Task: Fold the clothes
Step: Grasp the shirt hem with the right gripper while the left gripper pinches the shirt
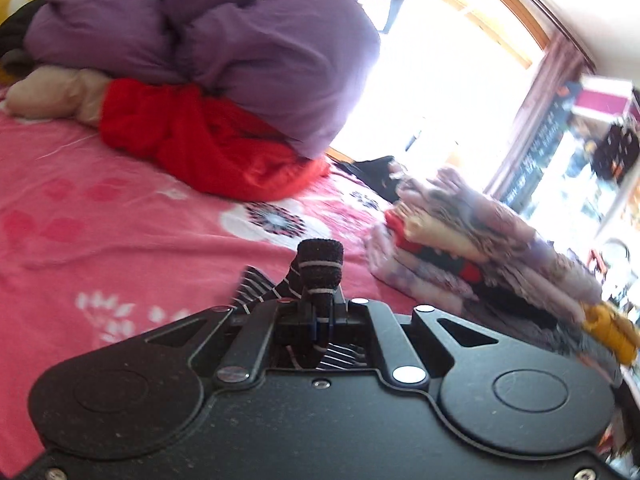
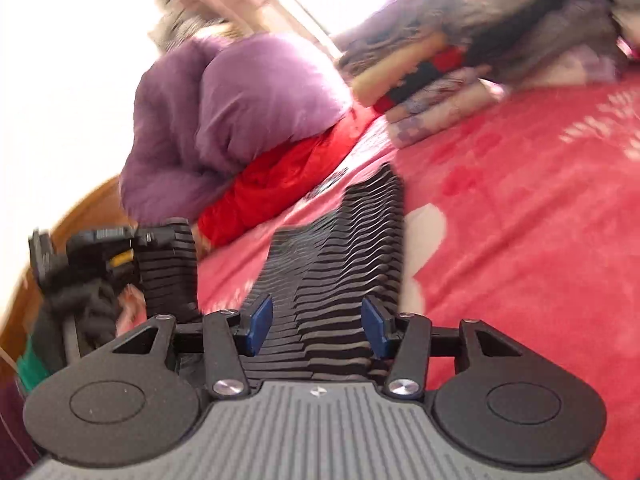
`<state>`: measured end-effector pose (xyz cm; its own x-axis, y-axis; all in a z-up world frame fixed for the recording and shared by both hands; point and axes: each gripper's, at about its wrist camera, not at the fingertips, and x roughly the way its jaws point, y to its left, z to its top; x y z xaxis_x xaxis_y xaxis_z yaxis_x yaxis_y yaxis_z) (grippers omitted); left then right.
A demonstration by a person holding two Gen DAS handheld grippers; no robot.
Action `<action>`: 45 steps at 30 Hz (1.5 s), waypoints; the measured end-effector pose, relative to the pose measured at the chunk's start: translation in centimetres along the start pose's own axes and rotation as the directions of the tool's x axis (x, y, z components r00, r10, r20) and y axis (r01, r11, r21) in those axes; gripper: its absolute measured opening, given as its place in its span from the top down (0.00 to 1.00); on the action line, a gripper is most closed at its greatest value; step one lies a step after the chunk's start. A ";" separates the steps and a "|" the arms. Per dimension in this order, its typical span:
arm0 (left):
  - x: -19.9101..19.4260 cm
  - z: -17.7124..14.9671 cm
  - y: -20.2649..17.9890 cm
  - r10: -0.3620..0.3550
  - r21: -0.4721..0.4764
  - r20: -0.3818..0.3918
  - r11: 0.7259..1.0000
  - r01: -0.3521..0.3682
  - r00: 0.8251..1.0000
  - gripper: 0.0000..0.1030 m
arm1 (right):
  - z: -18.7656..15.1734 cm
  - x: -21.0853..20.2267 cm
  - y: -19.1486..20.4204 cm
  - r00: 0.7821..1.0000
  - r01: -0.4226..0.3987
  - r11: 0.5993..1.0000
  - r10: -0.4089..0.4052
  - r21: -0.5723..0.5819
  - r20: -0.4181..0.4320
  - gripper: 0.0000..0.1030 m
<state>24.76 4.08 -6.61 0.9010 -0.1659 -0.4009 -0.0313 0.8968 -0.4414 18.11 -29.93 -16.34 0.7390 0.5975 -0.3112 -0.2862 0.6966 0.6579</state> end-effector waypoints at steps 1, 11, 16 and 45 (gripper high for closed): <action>0.5 -0.4 -1.4 -0.006 0.022 -0.009 1.000 0.006 1.000 0.97 | 0.3 -0.3 -0.8 1.000 -0.008 0.999 0.008 0.046 0.010 0.50; 6.7 -6.6 -13.3 -0.018 0.230 -0.106 0.972 0.042 0.994 0.97 | 2.3 -3.5 -6.7 0.992 -0.061 0.950 0.022 0.307 0.128 0.50; 10.3 -10.8 -17.2 0.025 0.336 -0.173 0.941 0.035 0.985 0.97 | 2.7 -4.6 -8.5 0.986 -0.067 0.931 0.006 0.359 0.167 0.50; -8.9 -12.4 2.0 0.124 0.437 -0.208 0.899 -0.021 0.970 0.52 | 2.4 6.5 -9.9 0.998 0.055 0.899 -0.064 0.434 0.005 0.42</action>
<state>11.35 2.29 -13.86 0.7803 -0.1349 -0.6107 0.1415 0.9892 -0.0377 27.19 -33.88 -23.26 0.7587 0.5499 -0.3492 0.0484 0.4870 0.8721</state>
